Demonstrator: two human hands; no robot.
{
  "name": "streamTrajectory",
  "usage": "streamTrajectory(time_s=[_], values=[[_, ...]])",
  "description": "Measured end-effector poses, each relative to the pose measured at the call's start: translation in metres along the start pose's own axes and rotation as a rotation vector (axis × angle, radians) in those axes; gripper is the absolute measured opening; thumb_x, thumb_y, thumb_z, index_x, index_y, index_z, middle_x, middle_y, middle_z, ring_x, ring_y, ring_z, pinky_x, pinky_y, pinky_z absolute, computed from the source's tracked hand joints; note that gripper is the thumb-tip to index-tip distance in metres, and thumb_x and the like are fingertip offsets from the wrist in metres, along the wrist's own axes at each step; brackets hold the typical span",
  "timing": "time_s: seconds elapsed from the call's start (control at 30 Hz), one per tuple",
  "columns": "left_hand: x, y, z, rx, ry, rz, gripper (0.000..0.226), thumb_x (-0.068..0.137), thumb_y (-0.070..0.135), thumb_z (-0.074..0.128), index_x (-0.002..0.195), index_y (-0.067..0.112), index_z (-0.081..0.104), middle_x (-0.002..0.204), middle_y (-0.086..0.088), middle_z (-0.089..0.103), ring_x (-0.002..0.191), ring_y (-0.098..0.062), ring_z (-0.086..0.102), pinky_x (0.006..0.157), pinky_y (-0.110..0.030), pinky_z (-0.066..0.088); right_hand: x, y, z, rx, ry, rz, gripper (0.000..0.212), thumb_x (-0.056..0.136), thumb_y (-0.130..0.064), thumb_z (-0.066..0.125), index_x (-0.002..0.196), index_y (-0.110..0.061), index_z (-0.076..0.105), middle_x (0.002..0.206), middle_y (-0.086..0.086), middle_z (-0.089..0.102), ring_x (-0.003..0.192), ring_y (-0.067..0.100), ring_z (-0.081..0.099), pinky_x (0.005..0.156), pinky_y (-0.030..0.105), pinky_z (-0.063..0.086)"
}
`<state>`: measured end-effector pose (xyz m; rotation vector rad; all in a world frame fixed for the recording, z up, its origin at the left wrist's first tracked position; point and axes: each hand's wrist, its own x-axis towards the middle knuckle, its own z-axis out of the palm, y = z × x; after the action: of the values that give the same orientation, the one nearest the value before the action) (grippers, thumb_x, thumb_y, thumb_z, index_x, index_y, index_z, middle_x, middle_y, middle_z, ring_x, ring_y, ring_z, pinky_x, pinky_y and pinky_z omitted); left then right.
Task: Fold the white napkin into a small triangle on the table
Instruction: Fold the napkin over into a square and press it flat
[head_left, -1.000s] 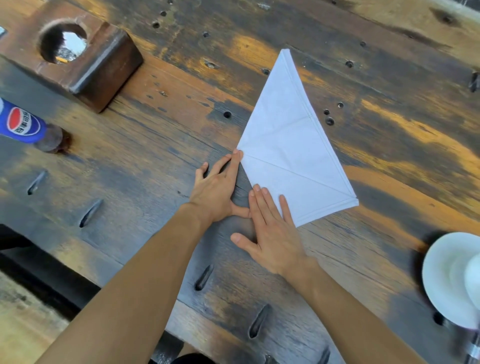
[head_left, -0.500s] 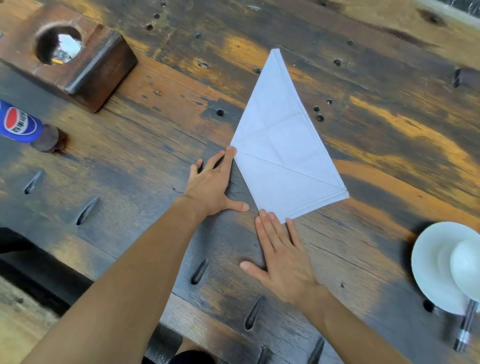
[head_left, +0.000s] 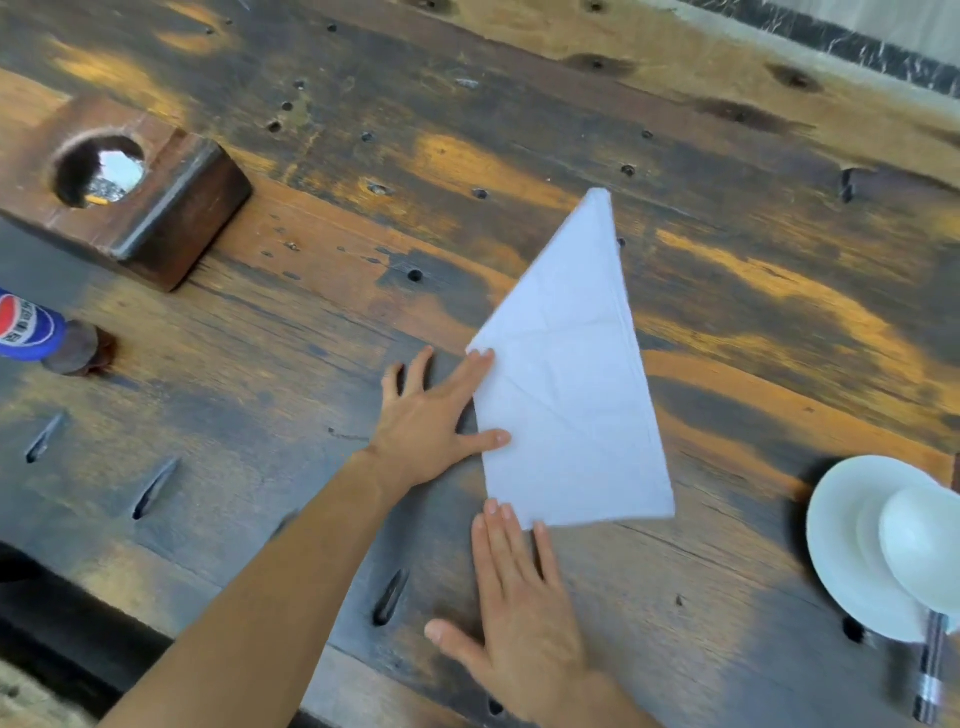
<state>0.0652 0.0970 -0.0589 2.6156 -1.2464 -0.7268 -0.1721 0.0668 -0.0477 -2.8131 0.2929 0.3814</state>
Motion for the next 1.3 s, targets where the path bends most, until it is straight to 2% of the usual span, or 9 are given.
streamTrajectory(time_s=[0.17, 0.3, 0.5, 0.63, 0.83, 0.93, 1.03, 1.13, 1.3], values=[[0.009, 0.026, 0.024, 0.24, -0.049, 0.212, 0.109, 0.074, 0.095, 0.014, 0.164, 0.033, 0.007, 0.168, 0.017, -0.01, 0.155, -0.022, -0.017, 0.116, -0.068, -0.013, -0.007, -0.026, 0.02, -0.051, 0.125, 0.046, 0.066, 0.1, -0.055, 0.033, 0.127, -0.007, 0.069, 0.141, 0.014, 0.059, 0.132, 0.026, 0.056, 0.103, 0.05, 0.037], [0.012, 0.036, 0.033, 0.296, 0.053, 0.287, 0.111, 0.077, 0.093, 0.027, 0.158, 0.019, 0.038, 0.167, 0.003, 0.023, 0.151, -0.032, 0.017, 0.112, -0.077, 0.023, -0.007, -0.018, 0.025, -0.099, 0.188, 0.055, 0.046, 0.101, -0.008, 0.022, 0.124, -0.011, 0.062, 0.126, 0.004, 0.07, 0.122, 0.016, 0.063, 0.106, 0.044, 0.037], [0.033, 0.04, 0.029, 0.262, -0.015, 0.276, 0.111, 0.077, 0.092, 0.028, 0.161, 0.021, 0.023, 0.17, 0.005, 0.011, 0.155, -0.033, 0.009, 0.117, -0.075, 0.012, 0.008, 0.029, 0.003, -0.079, 0.389, -0.048, 0.05, 0.1, -0.044, 0.043, 0.134, -0.014, 0.064, 0.141, 0.004, 0.061, 0.134, 0.02, 0.053, 0.106, 0.048, 0.038], [0.058, 0.044, 0.021, 0.301, -0.066, 0.221, 0.114, 0.073, 0.098, 0.014, 0.162, 0.029, -0.004, 0.168, 0.013, -0.017, 0.154, -0.025, -0.018, 0.118, -0.069, -0.014, 0.015, 0.089, -0.008, -0.067, 0.216, 0.119, 0.078, 0.098, -0.06, 0.044, 0.15, -0.003, 0.042, 0.161, 0.014, 0.033, 0.149, 0.031, 0.031, 0.113, 0.053, 0.025], [0.062, 0.048, 0.018, 0.278, -0.07, 0.193, 0.112, 0.073, 0.099, 0.014, 0.159, 0.031, -0.013, 0.168, 0.013, -0.02, 0.158, -0.025, -0.011, 0.118, -0.068, -0.012, -0.038, 0.126, -0.004, -0.041, 0.105, 0.087, 0.084, 0.098, -0.068, 0.041, 0.15, -0.003, 0.042, 0.162, 0.013, 0.031, 0.148, 0.028, 0.034, 0.112, 0.052, 0.028], [0.066, 0.058, 0.01, 0.179, -0.006, 0.197, 0.11, 0.079, 0.093, 0.025, 0.164, 0.022, 0.017, 0.173, 0.003, 0.008, 0.158, -0.027, 0.008, 0.121, -0.062, -0.006, -0.053, 0.137, -0.013, 0.108, 0.208, 0.078, 0.074, 0.1, -0.059, 0.045, 0.149, -0.004, 0.045, 0.162, 0.012, 0.032, 0.149, 0.026, 0.033, 0.116, 0.051, 0.025], [0.093, 0.076, -0.007, 0.021, 0.223, 0.244, 0.073, 0.093, 0.065, 0.053, 0.146, 0.016, 0.051, 0.152, -0.005, 0.048, 0.14, -0.027, 0.041, 0.115, -0.052, 0.022, -0.015, 0.174, -0.044, 0.432, 0.367, 0.311, 0.061, 0.099, -0.044, 0.055, 0.147, -0.008, 0.048, 0.158, 0.01, 0.041, 0.147, 0.02, 0.033, 0.122, 0.037, 0.022], [0.145, 0.104, -0.027, -0.157, 0.15, 0.17, 0.055, 0.095, 0.041, 0.067, 0.142, 0.016, 0.055, 0.139, -0.006, 0.059, 0.126, -0.031, 0.054, 0.106, -0.045, 0.039, 0.057, 0.23, -0.084, 0.648, 0.495, 0.573, 0.038, 0.097, -0.028, 0.061, 0.133, -0.013, 0.058, 0.119, 0.001, 0.061, 0.114, 0.026, 0.055, 0.1, 0.044, 0.044], [0.23, 0.158, -0.045, -0.311, 0.028, 0.047, 0.039, 0.089, 0.033, 0.074, 0.124, 0.016, 0.067, 0.1, 0.002, 0.071, 0.112, -0.022, 0.063, 0.094, -0.028, 0.048, 0.151, 0.304, -0.127, 0.734, 0.475, 0.823, 0.007, 0.093, -0.028, 0.06, 0.094, -0.022, 0.062, 0.09, -0.004, 0.062, 0.095, 0.023, 0.057, 0.072, 0.026, 0.035]])
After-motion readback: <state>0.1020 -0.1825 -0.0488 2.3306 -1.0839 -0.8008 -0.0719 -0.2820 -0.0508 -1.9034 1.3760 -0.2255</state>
